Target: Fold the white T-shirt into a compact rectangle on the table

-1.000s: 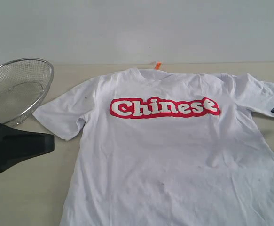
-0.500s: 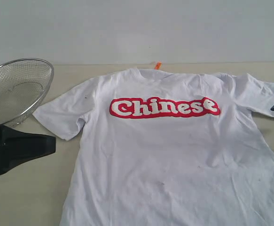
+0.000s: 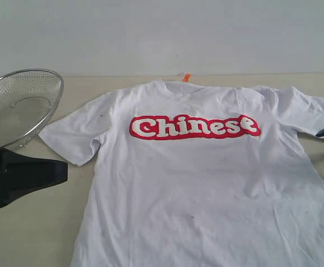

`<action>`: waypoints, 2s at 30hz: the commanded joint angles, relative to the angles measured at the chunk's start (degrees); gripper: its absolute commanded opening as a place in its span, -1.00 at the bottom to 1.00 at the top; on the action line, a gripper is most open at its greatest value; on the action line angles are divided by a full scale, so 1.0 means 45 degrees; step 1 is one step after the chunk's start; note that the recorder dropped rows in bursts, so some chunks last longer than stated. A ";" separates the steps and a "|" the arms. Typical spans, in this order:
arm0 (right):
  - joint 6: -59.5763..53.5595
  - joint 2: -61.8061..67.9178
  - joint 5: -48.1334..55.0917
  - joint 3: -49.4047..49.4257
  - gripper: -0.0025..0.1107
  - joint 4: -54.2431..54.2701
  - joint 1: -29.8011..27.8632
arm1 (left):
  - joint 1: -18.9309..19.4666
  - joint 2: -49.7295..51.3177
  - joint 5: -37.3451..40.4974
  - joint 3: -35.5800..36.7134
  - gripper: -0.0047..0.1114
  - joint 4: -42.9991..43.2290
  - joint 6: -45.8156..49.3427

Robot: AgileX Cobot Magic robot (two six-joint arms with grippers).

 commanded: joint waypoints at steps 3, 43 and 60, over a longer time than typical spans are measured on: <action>-0.0201 0.0462 -0.0610 -0.0121 -0.03 0.0048 -0.0038 | -0.0065 0.0094 0.0149 -0.0024 -0.84 -0.0147 0.0076; -0.2646 0.2389 -0.0852 -0.1170 -0.23 0.1716 -0.0014 | -0.0065 0.0094 0.0117 -0.0024 -0.84 -0.0235 0.0174; -0.2934 0.3163 -0.1394 -0.1170 -0.95 0.1929 -0.0014 | -0.0065 0.0094 0.0118 -0.0024 -0.84 -0.0324 0.0263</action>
